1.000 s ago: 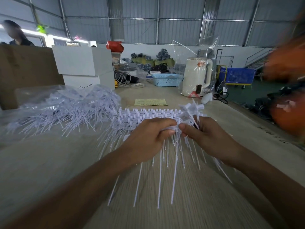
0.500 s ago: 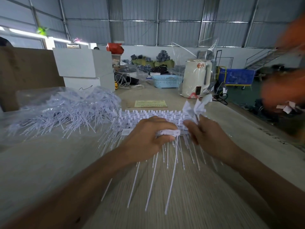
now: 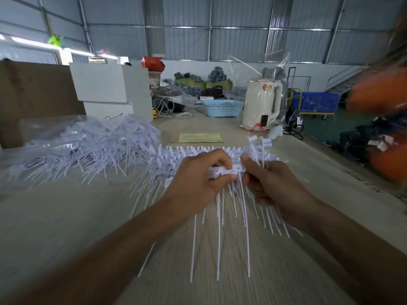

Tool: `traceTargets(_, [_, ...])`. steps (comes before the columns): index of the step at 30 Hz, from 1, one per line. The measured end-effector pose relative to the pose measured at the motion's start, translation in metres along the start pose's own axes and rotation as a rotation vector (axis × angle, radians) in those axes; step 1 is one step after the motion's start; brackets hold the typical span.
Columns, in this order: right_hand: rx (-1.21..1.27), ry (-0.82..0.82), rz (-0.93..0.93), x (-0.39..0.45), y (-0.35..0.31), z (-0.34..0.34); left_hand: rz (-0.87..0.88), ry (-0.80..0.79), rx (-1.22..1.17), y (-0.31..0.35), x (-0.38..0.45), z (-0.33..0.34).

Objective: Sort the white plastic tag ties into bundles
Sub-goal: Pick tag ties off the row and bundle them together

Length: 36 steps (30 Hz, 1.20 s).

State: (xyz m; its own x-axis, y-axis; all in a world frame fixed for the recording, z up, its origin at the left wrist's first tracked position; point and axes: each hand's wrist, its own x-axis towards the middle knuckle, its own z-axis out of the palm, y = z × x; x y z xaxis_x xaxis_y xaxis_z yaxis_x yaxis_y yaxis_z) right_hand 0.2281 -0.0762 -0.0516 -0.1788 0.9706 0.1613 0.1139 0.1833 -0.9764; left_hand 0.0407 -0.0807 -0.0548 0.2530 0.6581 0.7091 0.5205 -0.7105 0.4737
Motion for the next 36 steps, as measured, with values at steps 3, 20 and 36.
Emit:
traceTargets(3, [0.006, -0.097, 0.025, -0.002, -0.003, 0.002, 0.016, 0.004, 0.012, 0.001, -0.001, 0.003])
traceTargets(20, [0.155, -0.03, 0.082, -0.002, -0.005, -0.003, -0.014, -0.059, 0.186, -0.013, 0.002, -0.005])
traceTargets(36, [-0.815, 0.069, -0.632, 0.001, 0.001, -0.011, 0.125, -0.083, 0.119, -0.021, 0.003, -0.002])
